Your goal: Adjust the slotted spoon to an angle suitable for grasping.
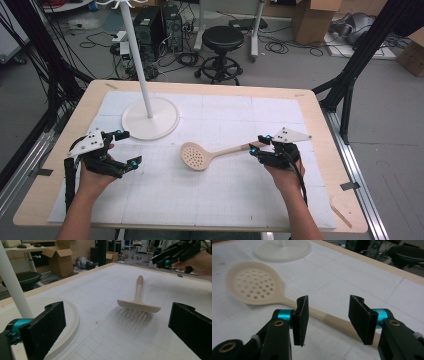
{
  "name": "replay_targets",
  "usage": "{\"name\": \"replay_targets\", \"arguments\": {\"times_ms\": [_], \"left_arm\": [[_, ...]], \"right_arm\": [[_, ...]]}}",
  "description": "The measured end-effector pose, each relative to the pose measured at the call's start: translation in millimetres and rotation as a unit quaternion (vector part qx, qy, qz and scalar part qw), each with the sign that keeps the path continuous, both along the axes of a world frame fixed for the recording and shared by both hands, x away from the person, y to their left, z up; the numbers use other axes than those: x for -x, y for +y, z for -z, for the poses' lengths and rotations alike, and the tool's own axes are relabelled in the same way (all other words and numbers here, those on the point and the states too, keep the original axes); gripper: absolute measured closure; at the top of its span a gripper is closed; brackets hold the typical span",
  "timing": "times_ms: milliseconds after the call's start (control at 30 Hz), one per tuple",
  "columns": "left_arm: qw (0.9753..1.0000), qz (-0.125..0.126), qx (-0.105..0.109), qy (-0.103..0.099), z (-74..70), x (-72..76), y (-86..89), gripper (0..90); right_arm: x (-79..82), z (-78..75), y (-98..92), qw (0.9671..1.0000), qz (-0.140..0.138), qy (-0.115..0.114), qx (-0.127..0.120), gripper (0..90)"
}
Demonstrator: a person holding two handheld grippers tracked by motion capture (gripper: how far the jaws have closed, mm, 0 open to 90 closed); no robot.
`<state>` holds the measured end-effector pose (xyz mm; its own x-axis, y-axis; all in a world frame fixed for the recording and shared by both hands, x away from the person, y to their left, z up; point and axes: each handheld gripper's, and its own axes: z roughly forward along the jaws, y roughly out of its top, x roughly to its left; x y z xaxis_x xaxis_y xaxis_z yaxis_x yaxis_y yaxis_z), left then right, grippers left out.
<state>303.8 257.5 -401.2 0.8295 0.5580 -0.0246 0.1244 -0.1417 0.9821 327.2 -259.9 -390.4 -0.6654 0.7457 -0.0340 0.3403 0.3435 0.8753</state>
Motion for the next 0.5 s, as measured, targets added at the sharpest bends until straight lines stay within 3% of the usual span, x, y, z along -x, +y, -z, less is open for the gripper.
{"name": "replay_targets", "arguments": {"times_ms": [100,133,367,500], "left_arm": [[1.0,0.0,0.002,0.0,-0.6,0.6,0.5,1.7],[1.0,0.0,0.002,0.0,-0.6,0.6,0.5,1.7],[1.0,0.0,0.003,-0.001,-0.4,0.0,1.0,1.7],[1.0,-0.002,0.001,-0.001,-0.5,-0.2,2.4,1.7]], "right_arm": [[-13.9,0.4,8.2,0.9997,0.002,0.014,0.018,65.9],[-13.9,0.4,8.2,0.9997,0.002,0.014,0.018,65.9],[-38.0,11.5,25.0,0.9964,0.001,0.031,0.078,85.8],[-48.0,18.4,24.9,0.9946,0.017,0.044,0.092,88.1]]}}
